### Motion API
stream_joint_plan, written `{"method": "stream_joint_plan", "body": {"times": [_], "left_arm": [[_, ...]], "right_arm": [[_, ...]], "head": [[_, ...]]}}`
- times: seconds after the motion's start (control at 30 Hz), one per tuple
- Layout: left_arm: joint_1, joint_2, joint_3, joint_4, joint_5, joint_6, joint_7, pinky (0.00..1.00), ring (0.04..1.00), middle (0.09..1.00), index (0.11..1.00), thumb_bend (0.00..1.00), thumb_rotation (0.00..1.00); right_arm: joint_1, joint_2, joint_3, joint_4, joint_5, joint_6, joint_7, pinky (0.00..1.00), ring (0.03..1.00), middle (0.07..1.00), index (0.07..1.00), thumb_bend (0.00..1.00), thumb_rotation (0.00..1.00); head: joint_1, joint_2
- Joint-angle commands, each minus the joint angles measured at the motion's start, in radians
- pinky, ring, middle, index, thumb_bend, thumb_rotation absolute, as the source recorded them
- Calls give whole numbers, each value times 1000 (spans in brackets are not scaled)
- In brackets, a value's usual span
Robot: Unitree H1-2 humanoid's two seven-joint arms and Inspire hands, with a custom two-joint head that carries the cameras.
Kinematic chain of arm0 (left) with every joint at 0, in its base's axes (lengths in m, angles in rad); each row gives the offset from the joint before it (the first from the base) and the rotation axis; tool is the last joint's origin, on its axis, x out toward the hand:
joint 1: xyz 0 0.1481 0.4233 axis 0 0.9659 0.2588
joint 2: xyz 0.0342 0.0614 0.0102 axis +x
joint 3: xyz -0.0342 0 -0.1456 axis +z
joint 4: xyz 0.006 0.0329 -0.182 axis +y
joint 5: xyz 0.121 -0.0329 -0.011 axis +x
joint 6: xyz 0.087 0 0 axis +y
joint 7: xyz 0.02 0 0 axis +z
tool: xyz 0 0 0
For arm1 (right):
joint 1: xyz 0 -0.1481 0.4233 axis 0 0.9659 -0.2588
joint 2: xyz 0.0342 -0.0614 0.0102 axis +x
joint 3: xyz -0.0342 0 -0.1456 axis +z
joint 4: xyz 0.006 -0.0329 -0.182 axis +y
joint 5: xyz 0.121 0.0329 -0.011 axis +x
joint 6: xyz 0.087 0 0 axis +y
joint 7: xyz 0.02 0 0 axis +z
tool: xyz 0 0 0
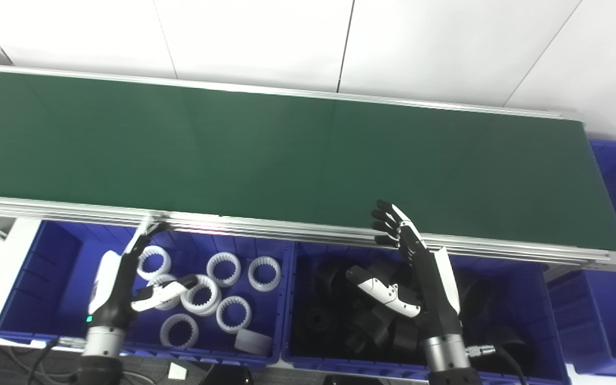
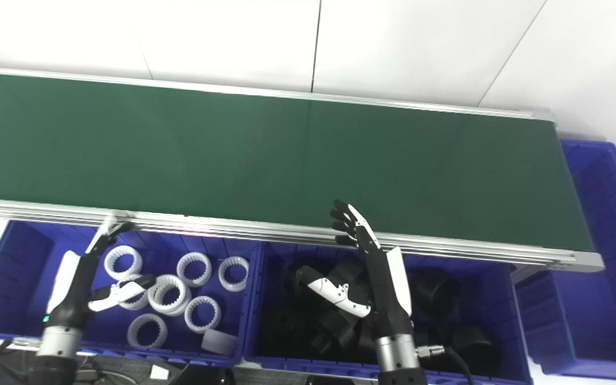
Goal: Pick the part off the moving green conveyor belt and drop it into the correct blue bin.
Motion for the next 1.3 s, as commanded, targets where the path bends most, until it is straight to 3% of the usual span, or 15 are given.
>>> {"method": "stream_joint_plan", "body": {"times": [0.0,0.07,0.17,0.33,0.6,1.0,1.27], "left_arm": [[-37,43,-63,-103,-86,-62,13,876,925,947,959,1000,700],[-45,69,-117,-147,-147,-62,-14,867,920,946,967,1000,692],[-54,84,-162,-203,-224,-62,-78,842,901,938,966,1000,667],[-64,62,-160,-221,-287,-62,-143,825,886,930,952,1000,655],[-59,-2,-41,-170,-368,-62,-291,831,871,915,939,1000,667],[-46,-117,154,-106,-412,-62,-532,800,840,893,913,1000,653],[-29,-223,316,-85,-459,-62,-705,756,762,799,862,1000,604]], "right_arm": [[-4,8,-1,-15,2,-18,-6,719,797,834,877,759,522],[-4,7,1,-16,0,-16,-3,726,798,835,878,759,521],[-5,7,4,-3,-5,-21,-5,728,796,835,875,762,518],[-4,12,9,31,-8,-36,-13,736,806,843,880,778,526],[-16,18,23,96,-13,-64,-32,753,828,861,883,763,512],[-14,24,22,116,-19,-71,-45,770,835,868,883,748,490],[-16,17,23,122,-9,-73,-49,772,835,870,886,745,473]], "head": [[0,0],[0,0],[-68,-27],[-116,-57],[-174,-94],[-147,-116],[-132,-129]]}}
